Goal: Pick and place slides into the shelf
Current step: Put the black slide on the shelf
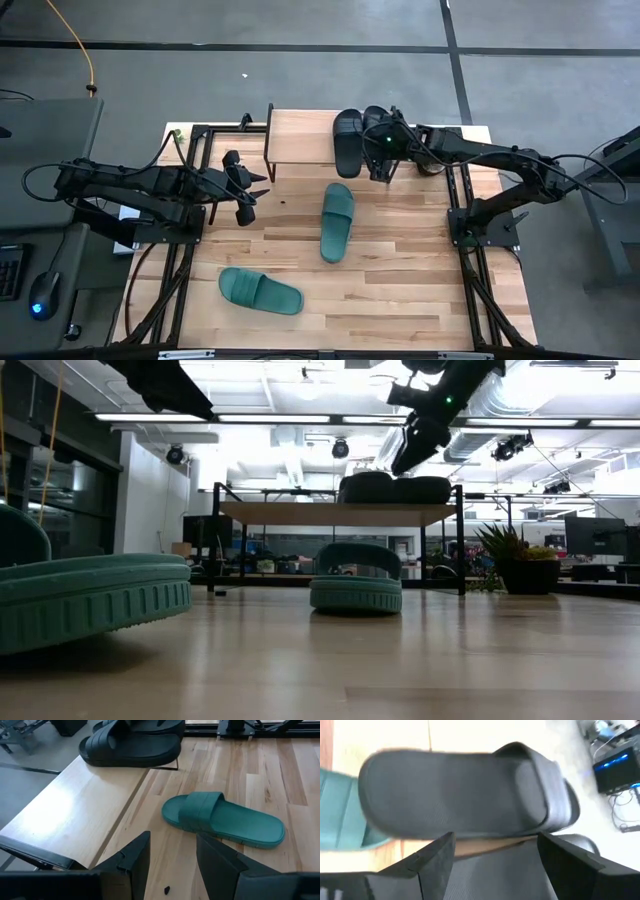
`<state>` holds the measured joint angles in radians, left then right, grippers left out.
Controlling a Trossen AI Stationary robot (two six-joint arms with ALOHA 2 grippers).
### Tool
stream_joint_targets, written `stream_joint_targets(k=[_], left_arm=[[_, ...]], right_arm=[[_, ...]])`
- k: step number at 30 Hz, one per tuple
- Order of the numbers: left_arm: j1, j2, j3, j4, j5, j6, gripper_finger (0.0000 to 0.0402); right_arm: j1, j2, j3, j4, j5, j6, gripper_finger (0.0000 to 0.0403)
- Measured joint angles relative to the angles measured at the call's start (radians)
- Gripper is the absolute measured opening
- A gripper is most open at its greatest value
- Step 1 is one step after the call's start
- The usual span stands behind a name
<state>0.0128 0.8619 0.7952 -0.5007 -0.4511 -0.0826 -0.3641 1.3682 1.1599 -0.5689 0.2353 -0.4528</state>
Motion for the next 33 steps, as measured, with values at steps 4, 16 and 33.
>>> stream_joint_targets(k=[4, 16, 33], left_arm=[[0.000, 0.000, 0.000, 0.000, 0.000, 0.000, 0.0143], [0.000, 0.000, 0.000, 0.005, -0.001, 0.000, 0.0143], [0.000, 0.000, 0.000, 0.017, -0.001, 0.026, 0.0143]], right_arm=[[0.000, 0.000, 0.000, 0.074, -0.022, -0.027, 0.0273], [-0.009, 0.006, 0.000, 0.243, -0.091, -0.037, 0.0273], [-0.023, 0.476, 0.591, -0.159, -0.107, 0.029, 0.0273]])
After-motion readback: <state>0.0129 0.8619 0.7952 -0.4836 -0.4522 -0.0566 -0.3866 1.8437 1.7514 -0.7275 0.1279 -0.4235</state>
